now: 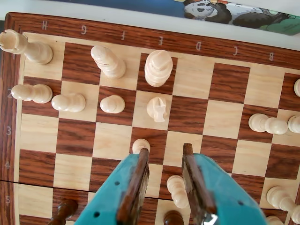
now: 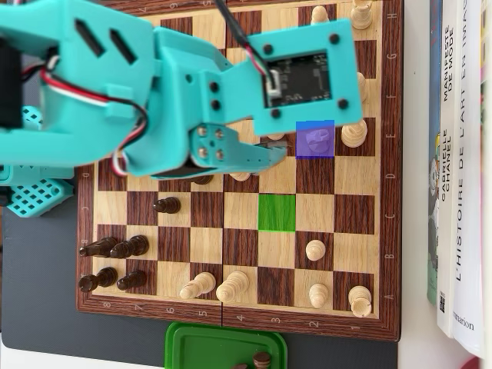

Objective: Play chess

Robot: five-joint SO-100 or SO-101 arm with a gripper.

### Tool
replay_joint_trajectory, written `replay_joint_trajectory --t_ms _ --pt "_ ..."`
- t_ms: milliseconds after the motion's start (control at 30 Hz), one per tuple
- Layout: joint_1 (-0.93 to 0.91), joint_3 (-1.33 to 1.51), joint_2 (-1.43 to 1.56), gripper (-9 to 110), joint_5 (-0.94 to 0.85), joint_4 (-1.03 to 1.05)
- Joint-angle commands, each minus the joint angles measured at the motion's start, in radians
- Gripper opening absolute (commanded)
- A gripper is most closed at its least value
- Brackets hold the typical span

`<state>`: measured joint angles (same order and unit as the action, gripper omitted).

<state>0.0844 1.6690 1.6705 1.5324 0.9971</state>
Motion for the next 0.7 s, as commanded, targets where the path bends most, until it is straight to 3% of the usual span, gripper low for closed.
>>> replay_joint_trajectory --t_ms 0,667 --pt "-0.009 -0.106 -0.037 12 -0.003 0.011" --pt "-0.008 -0.216 -0.25 12 -0.005 0.012"
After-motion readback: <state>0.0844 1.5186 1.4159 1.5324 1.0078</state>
